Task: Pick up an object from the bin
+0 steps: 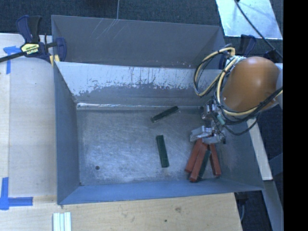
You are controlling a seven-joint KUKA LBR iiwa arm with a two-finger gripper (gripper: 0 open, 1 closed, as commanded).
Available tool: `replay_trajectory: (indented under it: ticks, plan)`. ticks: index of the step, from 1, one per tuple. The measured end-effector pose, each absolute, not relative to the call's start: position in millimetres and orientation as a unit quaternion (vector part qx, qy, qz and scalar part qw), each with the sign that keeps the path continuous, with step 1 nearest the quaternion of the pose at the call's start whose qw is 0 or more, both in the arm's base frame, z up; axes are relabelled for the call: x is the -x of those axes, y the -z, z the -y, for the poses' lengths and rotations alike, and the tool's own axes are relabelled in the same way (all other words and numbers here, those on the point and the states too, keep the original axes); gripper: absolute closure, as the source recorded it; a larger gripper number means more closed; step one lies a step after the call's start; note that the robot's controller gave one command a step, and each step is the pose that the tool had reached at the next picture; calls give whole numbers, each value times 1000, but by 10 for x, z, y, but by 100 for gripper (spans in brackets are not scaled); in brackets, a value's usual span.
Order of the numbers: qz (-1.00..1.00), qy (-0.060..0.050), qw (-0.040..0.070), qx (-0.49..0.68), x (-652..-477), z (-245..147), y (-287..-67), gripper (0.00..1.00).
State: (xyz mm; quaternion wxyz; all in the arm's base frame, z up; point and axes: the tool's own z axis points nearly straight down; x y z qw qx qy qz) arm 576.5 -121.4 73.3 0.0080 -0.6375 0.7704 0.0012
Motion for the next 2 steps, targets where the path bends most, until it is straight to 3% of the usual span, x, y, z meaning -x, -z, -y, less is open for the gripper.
replay_trajectory:
  ticks: [1, 2]
  plan:
    - [-778, 4, 5, 628, -6272, 1040, -1959, 100]
    - [-739, -1, 0, 673, -5862, 1020, -1676, 100]
